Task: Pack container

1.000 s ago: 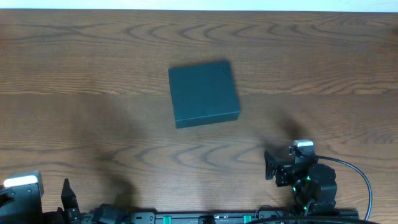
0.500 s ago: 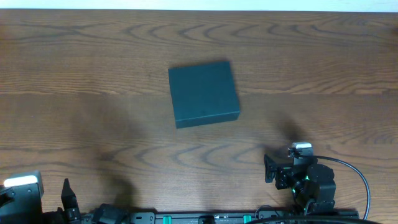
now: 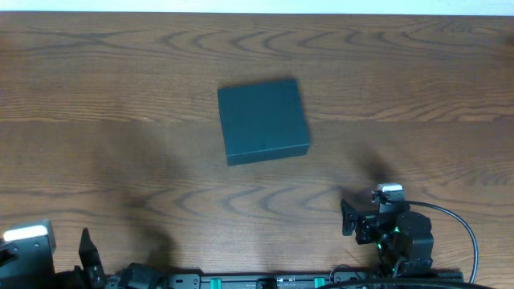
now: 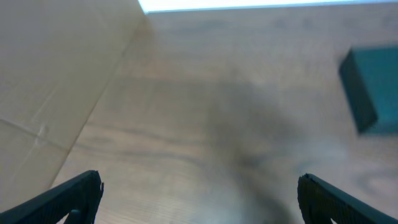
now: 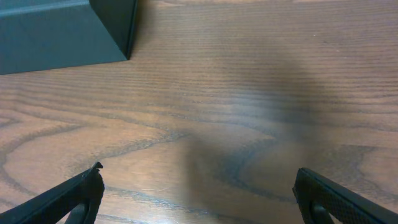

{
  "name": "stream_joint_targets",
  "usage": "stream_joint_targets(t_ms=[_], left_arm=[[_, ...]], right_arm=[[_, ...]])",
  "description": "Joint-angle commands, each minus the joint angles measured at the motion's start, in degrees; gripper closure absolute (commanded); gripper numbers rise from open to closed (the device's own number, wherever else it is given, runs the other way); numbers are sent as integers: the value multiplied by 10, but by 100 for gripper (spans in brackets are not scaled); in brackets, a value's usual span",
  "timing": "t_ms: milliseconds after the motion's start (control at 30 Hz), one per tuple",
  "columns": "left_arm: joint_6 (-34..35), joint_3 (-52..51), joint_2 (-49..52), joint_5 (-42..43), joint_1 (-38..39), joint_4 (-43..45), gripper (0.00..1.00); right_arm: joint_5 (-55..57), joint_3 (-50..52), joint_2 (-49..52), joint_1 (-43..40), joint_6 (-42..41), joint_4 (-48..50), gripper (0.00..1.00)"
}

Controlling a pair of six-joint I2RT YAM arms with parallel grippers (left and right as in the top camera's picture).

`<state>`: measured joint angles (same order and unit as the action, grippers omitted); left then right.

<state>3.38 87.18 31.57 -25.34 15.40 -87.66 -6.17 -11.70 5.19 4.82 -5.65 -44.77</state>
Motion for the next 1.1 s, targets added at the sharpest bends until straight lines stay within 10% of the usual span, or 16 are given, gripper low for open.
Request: stream_joint_targets(t_ms=[0,500,1067], left_arm=[[6,-31,-31,60,-44,68,2],[30,-530,-186,372,-220,648,2],[29,-795,-297,363,-213,808,1]], right_arm=[[3,4,-5,-3,4,0,1],[3,4,-5,-3,4,0,1],[3,4,-4,-3,4,0,1]])
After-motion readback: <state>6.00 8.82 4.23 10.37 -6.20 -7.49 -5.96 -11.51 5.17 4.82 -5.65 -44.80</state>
